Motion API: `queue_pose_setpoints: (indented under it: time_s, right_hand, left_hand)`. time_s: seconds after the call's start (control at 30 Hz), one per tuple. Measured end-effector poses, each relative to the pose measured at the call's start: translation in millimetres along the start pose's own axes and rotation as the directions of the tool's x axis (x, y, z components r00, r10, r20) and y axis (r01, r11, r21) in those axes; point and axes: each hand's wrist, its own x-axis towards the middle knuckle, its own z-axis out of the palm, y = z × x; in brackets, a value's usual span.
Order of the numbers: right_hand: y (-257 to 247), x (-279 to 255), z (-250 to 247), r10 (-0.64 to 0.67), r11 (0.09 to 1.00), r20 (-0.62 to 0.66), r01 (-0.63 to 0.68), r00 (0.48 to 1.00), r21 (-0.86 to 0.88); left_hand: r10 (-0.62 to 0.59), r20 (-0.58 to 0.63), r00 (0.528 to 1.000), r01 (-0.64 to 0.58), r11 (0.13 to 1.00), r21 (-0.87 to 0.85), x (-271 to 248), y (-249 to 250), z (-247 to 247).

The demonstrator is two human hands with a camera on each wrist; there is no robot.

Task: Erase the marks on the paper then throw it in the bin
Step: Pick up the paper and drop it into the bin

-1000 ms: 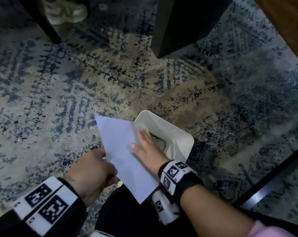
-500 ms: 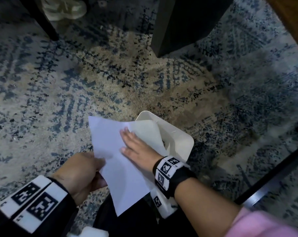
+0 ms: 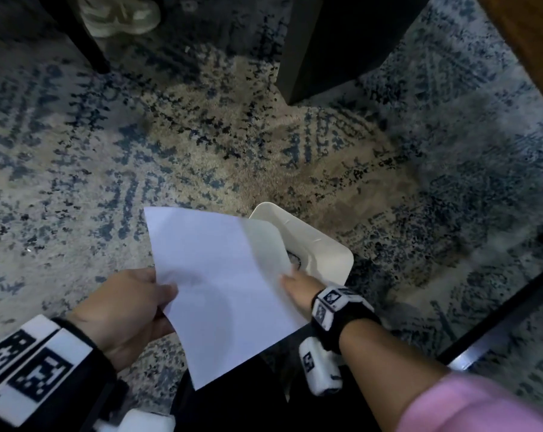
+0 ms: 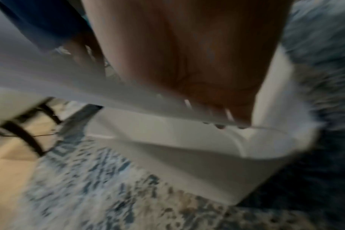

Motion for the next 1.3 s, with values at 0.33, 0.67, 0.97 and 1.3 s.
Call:
queue_pose_setpoints:
  time_s: [0.33, 0.67, 0.97, 1.3]
  right_hand:
    - [-66, -68, 35, -0.668, 0.744, -0.029, 0.667, 0.743, -0.041]
    - [-70, -87, 30, -0.686, 0.721, -0.135, 0.693, 0.715, 0.013]
    - [14, -35, 13, -0.131, 0.978, -0.166, 0.099, 0.977, -0.185]
    - [-74, -30, 6, -0.581, 0.814, -0.044, 0.581, 0.812, -0.029]
  left_hand:
    - [0.034, 0.059, 0.998, -0.032, 0.999, -0.024, 8, 4, 15]
    - [0.011, 0.076, 0.997, -0.007, 0.998, -0.056, 8, 10, 27]
    - [-0.019, 0.096, 0.995, 0.028, 0.995, -0.099, -1, 16, 13]
    - [0.039, 0.153, 0.987, -0.042, 0.999, 0.014, -5, 8, 14]
